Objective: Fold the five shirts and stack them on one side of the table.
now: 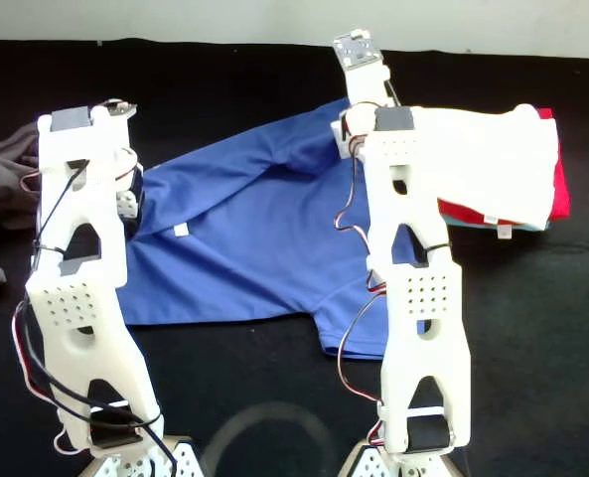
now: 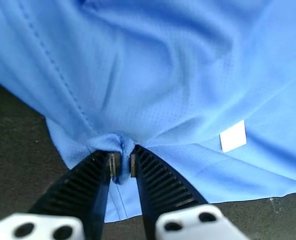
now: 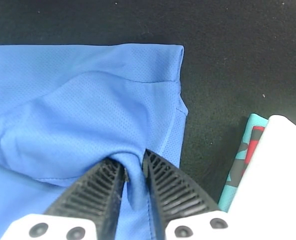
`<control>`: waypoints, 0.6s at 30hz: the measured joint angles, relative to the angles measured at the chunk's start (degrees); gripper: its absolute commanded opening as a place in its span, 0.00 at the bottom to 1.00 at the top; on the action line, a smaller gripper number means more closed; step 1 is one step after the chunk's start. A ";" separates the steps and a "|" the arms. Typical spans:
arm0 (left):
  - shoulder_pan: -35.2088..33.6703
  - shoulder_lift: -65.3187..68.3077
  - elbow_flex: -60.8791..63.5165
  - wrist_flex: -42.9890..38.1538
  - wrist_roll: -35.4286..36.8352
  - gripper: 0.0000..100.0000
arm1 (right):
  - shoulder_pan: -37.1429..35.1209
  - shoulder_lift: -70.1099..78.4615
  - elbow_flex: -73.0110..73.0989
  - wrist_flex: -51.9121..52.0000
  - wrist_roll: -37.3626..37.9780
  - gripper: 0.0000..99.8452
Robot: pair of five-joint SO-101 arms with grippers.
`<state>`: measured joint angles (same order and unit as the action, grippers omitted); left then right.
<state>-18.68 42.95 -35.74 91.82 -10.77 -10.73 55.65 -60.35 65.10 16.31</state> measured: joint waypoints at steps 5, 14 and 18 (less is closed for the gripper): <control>-0.09 0.00 0.00 0.00 0.00 0.10 | 0.00 0.00 0.00 0.00 0.00 0.01; -0.88 0.00 -2.46 0.00 0.00 0.10 | 0.00 0.00 0.00 0.00 0.00 0.01; -0.97 0.00 -2.64 0.00 0.00 0.04 | 0.00 0.00 0.00 0.00 0.00 0.01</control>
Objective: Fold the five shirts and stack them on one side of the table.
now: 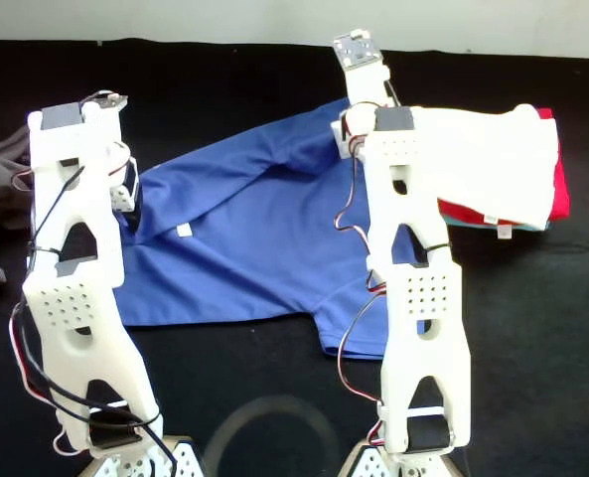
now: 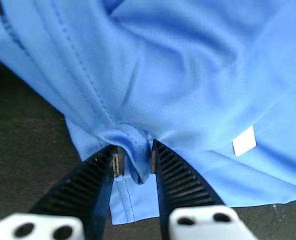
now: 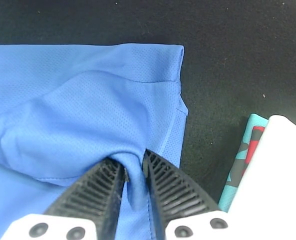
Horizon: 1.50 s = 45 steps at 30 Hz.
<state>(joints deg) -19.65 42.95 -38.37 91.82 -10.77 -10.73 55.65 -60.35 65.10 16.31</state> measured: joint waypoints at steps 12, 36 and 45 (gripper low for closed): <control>0.00 0.00 -0.70 2.11 0.09 0.01 | 0.00 0.00 0.00 0.00 0.00 0.01; 0.00 -29.71 18.20 8.70 0.00 0.01 | 1.49 -0.35 -31.74 35.25 0.00 0.01; 0.00 -35.60 25.49 8.70 -1.14 0.01 | 4.13 -18.90 -8.70 35.34 0.00 0.01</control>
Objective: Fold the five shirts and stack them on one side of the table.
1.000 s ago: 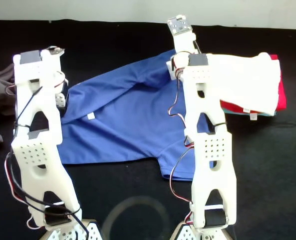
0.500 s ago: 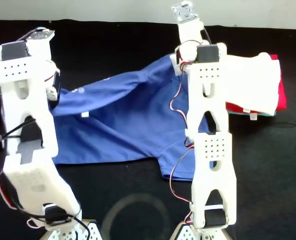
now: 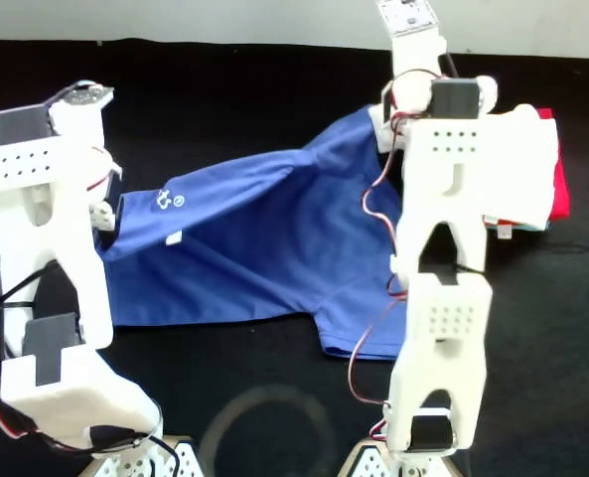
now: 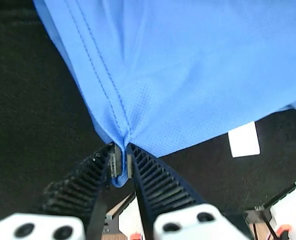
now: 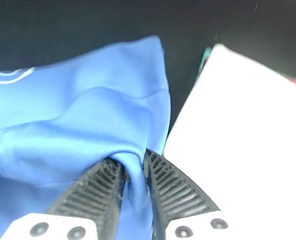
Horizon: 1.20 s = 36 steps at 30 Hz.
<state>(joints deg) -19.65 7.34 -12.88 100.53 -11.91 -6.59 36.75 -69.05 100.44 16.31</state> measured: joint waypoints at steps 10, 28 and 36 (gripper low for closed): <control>0.00 0.00 4.75 0.00 -0.18 0.01 | 0.00 -25.58 50.29 -7.56 0.00 0.01; 0.00 -0.09 10.81 -1.41 -3.34 0.01 | -0.09 -66.99 99.43 -17.23 3.34 0.01; 0.00 1.05 10.73 -0.88 -3.34 0.01 | -0.09 -70.07 108.92 -17.41 6.59 0.01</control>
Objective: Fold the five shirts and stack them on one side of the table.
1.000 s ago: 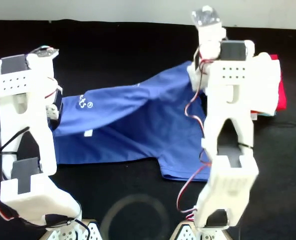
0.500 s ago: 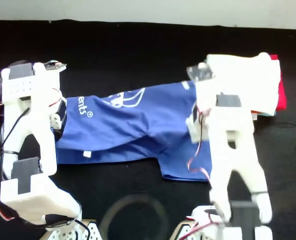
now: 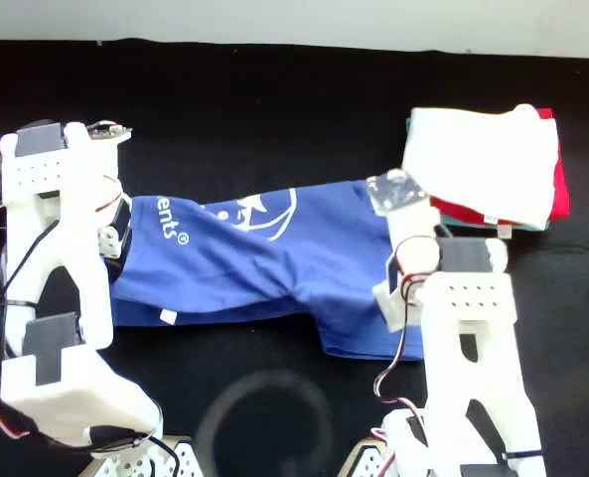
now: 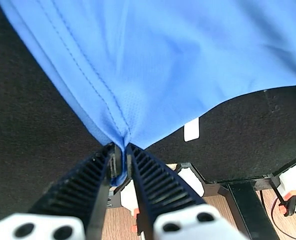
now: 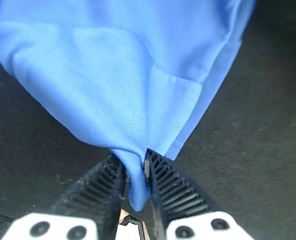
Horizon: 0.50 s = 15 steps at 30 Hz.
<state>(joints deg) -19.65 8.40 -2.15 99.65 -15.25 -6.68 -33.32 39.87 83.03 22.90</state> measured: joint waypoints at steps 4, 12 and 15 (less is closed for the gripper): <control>0.00 2.90 0.09 -0.18 0.00 0.01 | 0.00 0.00 5.36 -2.73 0.00 0.01; 0.00 6.68 0.09 -1.41 0.00 0.01 | 0.00 0.00 11.96 -6.86 2.99 0.01; 0.00 6.86 0.09 -1.41 0.00 0.01 | 0.09 0.00 12.66 -9.23 2.99 0.01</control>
<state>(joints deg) -19.65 15.25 -2.07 98.24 -15.25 -6.59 -33.32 52.53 73.80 25.89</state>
